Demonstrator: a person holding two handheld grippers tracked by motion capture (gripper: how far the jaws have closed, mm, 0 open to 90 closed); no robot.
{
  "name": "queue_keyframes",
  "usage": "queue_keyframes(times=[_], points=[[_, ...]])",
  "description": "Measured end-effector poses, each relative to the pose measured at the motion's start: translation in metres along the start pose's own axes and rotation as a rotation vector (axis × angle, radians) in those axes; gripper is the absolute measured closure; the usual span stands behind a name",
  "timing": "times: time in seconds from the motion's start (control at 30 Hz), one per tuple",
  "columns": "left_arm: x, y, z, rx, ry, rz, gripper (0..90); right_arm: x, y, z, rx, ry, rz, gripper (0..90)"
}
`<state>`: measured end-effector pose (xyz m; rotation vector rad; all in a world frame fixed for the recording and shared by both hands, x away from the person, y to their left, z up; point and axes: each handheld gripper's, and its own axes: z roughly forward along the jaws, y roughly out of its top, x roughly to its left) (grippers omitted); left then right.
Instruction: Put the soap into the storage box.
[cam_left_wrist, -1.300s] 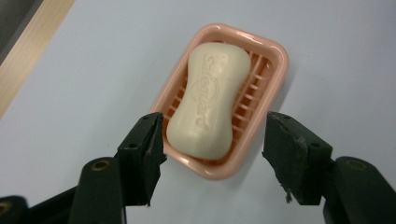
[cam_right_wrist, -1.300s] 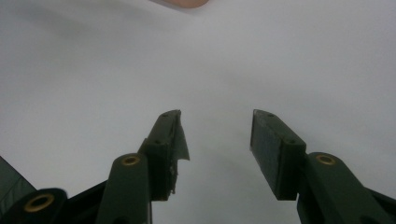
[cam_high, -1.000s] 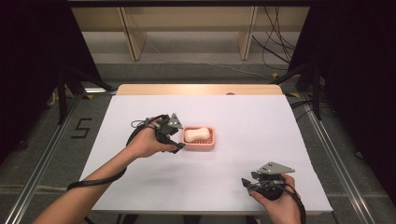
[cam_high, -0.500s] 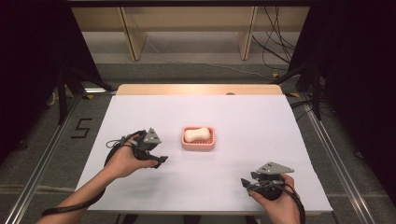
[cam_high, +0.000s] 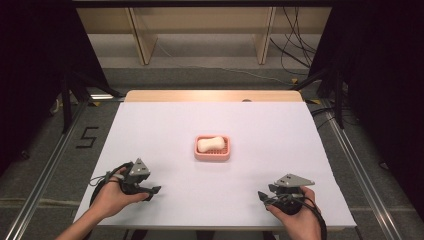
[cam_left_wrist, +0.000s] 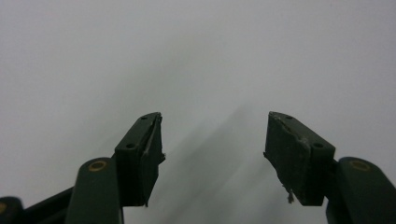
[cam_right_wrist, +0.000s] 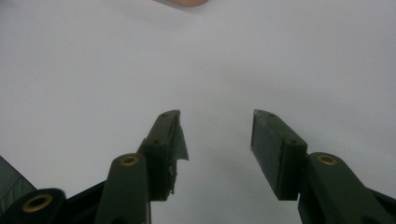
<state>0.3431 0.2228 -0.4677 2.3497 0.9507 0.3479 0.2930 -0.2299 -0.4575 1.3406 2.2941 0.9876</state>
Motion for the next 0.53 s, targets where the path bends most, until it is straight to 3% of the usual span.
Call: queue_keyframes(times=[0.03,0.1,0.17,0.23,0.3,0.37,0.47,0.53], points=[[-0.002,-0.005,0.001,-0.036,0.028,-0.025,36.5,0.0,0.0,0.0,0.001,0.0,0.0,52.7],[-0.001,-0.011,-0.001,-0.044,0.032,-0.025,36.5,0.001,0.0,0.0,0.001,0.001,-0.001,52.6],[-0.001,-0.016,-0.003,-0.052,0.034,-0.053,36.5,0.001,0.0,0.0,0.0,0.001,0.003,52.6],[0.0,-0.02,-0.006,-0.05,0.05,-0.035,36.2,0.001,0.0,0.0,-0.006,0.001,-0.004,52.5],[-0.001,-0.024,-0.008,-0.054,0.059,-0.036,36.2,0.001,0.0,-0.001,-0.011,-0.001,-0.007,52.5],[-0.002,-0.028,-0.01,-0.057,0.062,-0.05,36.2,-0.002,0.0,0.001,-0.035,0.012,-0.041,52.5],[-0.003,-0.031,-0.012,-0.057,0.045,-0.06,36.1,-0.001,0.0,-0.001,-0.006,0.008,0.002,52.5],[-0.004,-0.031,-0.013,-0.074,0.052,-0.073,35.9,-0.001,0.0,-0.001,-0.002,0.006,0.001,52.4]])
